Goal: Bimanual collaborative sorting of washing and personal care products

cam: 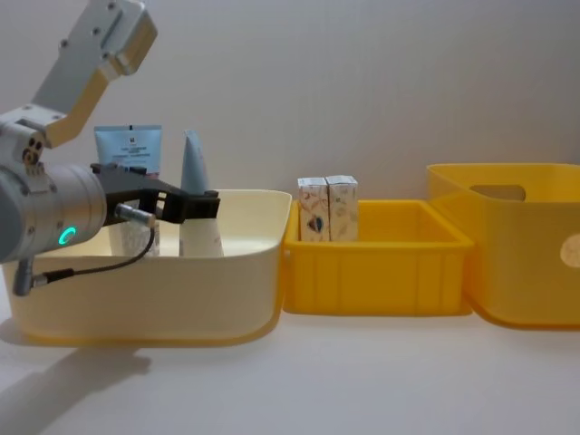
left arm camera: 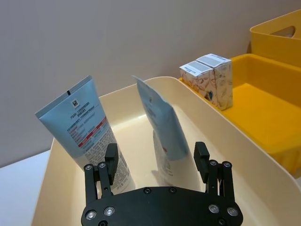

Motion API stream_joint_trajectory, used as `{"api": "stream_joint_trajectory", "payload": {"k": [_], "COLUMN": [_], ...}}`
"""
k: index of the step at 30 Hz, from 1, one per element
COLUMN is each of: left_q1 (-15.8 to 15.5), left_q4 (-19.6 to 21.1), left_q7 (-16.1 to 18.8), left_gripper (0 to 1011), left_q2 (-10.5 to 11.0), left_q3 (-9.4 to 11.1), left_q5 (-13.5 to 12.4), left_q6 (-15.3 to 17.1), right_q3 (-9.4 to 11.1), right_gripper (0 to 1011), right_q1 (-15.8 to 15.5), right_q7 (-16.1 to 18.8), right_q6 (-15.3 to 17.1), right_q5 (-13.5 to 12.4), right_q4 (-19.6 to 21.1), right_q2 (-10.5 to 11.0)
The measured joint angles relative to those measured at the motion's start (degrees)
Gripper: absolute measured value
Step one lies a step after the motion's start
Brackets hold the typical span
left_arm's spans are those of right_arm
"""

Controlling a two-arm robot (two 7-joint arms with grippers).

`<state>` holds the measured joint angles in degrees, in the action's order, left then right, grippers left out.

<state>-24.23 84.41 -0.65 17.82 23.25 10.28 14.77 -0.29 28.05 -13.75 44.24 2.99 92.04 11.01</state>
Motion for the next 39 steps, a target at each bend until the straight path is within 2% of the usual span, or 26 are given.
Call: {"api": "stream_joint_trajectory", "payload": {"k": [20,39], "left_q1": [-3.54,-4.81], "left_q4": [-8.16,-11.19], "left_q7": [-2.87,-4.23], "left_gripper": [1004,1003], "left_q2": [-3.76,-5.04], "left_q3": [-1.60,-2.06], "left_q5": [2.00,2.08], "left_q6": [-3.54,-5.32], "right_q3": [0.02,0.02], "right_gripper": [1001,1001], "right_q1": [0.00,0.00], "right_q7": [0.00,0.00], "right_q6": [0.00,0.00], "right_q5": [-0.01,-0.01], "right_q4": [0.00,0.01], "right_q2": [0.00,0.00]}}
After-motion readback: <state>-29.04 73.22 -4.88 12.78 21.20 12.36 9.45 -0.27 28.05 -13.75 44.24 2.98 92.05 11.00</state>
